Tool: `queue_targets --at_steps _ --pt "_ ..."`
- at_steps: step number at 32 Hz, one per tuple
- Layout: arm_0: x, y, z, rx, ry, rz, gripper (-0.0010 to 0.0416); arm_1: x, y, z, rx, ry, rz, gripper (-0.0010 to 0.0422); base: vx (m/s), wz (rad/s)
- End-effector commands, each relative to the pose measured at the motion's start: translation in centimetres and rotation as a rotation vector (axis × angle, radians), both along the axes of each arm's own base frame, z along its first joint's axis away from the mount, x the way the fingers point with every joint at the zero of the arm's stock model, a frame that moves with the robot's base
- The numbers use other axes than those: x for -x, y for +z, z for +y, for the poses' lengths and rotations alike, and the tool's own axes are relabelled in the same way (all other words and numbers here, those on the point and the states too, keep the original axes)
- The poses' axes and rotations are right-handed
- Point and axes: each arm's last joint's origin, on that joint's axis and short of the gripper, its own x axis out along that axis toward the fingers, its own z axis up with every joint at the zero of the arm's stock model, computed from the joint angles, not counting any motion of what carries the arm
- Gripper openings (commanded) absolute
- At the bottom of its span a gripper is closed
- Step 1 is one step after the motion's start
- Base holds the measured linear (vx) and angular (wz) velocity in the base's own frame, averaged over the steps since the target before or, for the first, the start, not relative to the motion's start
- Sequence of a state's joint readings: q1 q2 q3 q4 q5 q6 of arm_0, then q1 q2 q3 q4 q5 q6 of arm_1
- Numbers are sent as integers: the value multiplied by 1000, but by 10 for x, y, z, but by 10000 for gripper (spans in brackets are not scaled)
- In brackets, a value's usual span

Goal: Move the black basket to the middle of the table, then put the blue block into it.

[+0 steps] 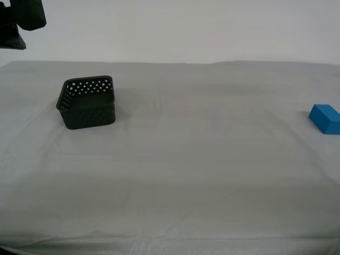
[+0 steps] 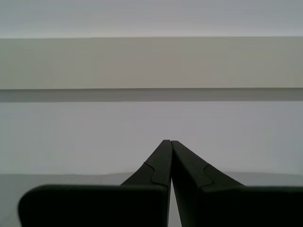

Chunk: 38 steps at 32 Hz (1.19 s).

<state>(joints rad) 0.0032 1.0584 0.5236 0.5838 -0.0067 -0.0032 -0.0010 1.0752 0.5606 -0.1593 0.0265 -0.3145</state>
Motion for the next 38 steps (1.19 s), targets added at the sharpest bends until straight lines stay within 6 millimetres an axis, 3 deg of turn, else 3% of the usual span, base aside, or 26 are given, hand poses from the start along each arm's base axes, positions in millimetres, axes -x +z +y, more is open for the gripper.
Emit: queue_targets --at_steps 1,7,12,18,27,30,34,38 --pt "0 1 0 -4 -1 -6 1 3 -2 -1 70 -6 57 0 0 0" --pt "0 1 0 -7 0 -6 1 7 -4 -2 94 5 145 0 0 0" --pt "0 1 0 -9 2 -6 1 -5 -12 -2 92 4 296 0 0 0" --pt "0 1 1 -13 4 -5 1 -56 -39 -4 78 -98 450 0 0 0" --pt "0 -4 1 -12 4 42 0 -108 -51 -5 84 -153 481 1 0 0" --pt "0 -5 1 -12 4 49 0 -120 -48 -5 83 -152 476 30 0 0" --pt "0 -4 1 -12 4 49 0 -120 -47 -3 29 -134 502 92 0 0" --pt "0 -4 1 -12 4 49 1 -117 -49 -2 -12 -105 536 184 0 0"
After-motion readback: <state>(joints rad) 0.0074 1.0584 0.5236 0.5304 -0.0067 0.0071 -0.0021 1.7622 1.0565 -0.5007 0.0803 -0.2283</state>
